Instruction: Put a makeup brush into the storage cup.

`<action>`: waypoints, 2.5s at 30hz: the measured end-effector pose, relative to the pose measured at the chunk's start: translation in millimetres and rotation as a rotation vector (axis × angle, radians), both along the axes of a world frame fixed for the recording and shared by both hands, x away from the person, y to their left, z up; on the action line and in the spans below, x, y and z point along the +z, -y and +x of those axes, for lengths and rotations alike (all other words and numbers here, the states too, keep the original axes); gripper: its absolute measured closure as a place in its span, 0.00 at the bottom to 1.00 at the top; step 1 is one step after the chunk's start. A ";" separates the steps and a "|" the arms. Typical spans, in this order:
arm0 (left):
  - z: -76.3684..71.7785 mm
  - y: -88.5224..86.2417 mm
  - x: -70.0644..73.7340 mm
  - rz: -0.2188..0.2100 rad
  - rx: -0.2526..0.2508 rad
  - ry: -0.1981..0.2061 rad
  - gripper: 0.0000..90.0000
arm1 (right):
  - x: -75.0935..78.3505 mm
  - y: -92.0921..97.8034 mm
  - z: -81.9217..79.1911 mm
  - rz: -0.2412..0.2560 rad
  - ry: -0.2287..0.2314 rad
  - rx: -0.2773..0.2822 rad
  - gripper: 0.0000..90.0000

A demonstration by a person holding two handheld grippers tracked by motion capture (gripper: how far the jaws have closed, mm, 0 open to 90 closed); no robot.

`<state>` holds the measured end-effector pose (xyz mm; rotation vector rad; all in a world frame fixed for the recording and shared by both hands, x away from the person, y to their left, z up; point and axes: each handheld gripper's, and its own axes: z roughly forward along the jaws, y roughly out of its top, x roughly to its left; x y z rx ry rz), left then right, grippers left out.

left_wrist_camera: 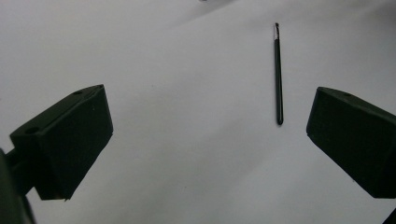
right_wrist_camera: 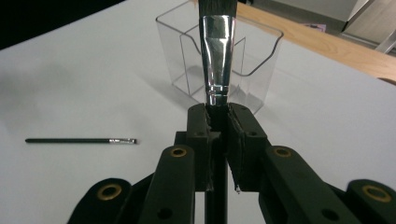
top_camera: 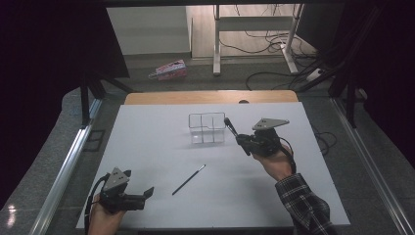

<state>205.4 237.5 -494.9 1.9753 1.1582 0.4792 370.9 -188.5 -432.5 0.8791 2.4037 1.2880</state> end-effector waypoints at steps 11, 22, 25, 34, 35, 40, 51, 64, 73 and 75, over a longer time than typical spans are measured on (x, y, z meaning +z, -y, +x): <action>0.1 0.4 -0.2 0.004 -0.002 0.000 0.01 | 6.6 0.6 -0.4 0.067 0.030 -0.029 0.87; 0.3 1.6 -0.7 0.007 -0.008 -0.001 0.01 | 10.6 -2.4 6.1 0.090 0.045 -0.026 0.87; 0.3 1.5 -0.6 0.007 -0.007 0.000 0.01 | 11.3 -2.8 8.0 0.095 0.043 -0.027 0.87; 0.4 2.0 -1.0 0.015 -0.010 -0.004 0.01 | 17.9 -9.2 21.1 0.118 0.056 -0.034 0.87; 0.4 2.0 -1.0 0.015 -0.010 -0.004 0.01 | 18.8 -10.1 22.5 0.116 0.063 -0.033 0.87; 0.4 1.8 -1.0 0.013 -0.010 -0.003 0.01 | 19.9 -14.4 29.1 0.127 0.066 -0.041 0.87; 0.5 2.0 -1.1 0.014 -0.011 -0.003 0.01 | 15.1 -18.5 39.6 0.140 0.059 -0.065 0.87; 0.4 1.7 -1.0 0.011 -0.011 0.000 0.01 | 16.0 -36.7 47.5 0.144 0.073 -0.047 0.87; 0.5 1.7 -1.1 0.010 -0.012 -0.001 0.01 | 16.3 -44.6 54.4 0.134 0.088 -0.049 0.87; 0.5 1.7 -1.1 0.010 -0.012 -0.001 0.01 | 16.4 -45.3 55.2 0.134 0.091 -0.047 0.87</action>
